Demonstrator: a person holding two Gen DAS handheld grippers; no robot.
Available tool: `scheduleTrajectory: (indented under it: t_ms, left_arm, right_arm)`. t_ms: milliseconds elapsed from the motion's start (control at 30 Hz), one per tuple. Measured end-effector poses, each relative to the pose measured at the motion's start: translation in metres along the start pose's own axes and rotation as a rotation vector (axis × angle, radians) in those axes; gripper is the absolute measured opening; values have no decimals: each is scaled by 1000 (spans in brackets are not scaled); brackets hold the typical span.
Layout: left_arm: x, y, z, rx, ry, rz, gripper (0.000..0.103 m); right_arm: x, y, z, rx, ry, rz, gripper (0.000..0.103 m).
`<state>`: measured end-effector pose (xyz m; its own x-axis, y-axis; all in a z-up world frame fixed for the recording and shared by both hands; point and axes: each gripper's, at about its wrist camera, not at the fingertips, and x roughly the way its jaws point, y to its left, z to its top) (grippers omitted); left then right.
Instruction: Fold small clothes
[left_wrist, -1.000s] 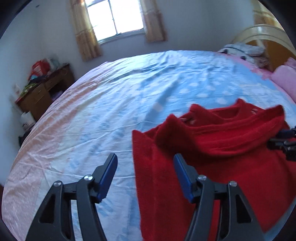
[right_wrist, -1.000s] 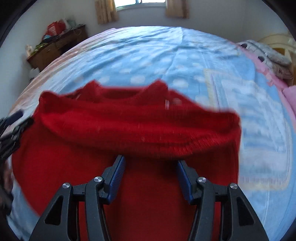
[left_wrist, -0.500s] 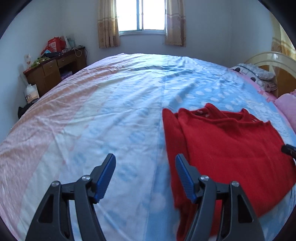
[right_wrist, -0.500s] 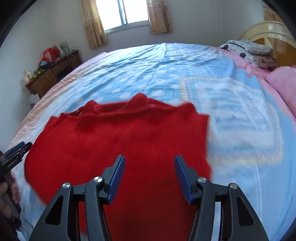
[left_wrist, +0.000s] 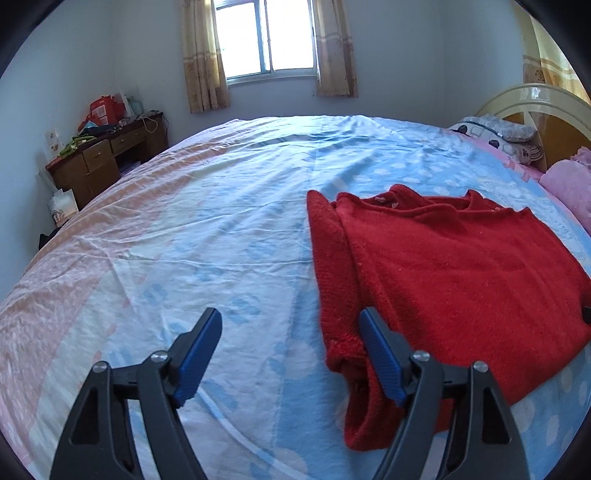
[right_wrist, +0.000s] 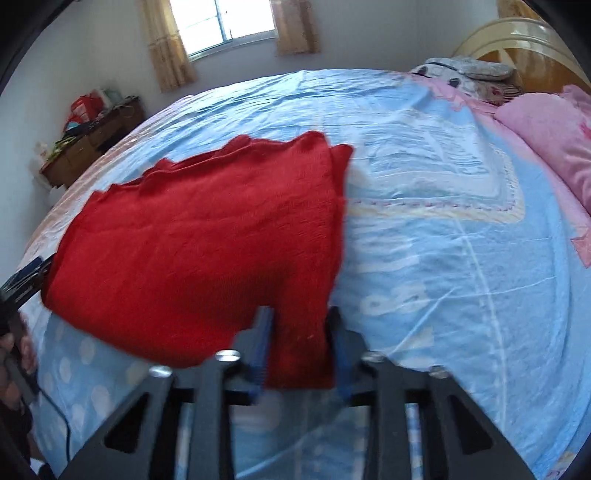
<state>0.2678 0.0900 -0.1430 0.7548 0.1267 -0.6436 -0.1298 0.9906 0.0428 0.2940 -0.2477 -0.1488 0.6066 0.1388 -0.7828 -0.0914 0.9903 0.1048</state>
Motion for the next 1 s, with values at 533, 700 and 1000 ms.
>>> scheduleTrajectory:
  t_ms: [533, 700, 1000]
  left_arm:
    - [-22, 20, -14, -106, -16, 13, 94]
    - [-30, 1, -9, -73, -38, -45, 101]
    - [1, -11, -25, 52, 110, 14, 103]
  right_arm:
    - [-32, 13, -6, -21, -123, -34, 38]
    - [-31, 57, 14, -106, -158, 32, 42]
    - [21, 119, -6, -251, -60, 41, 43]
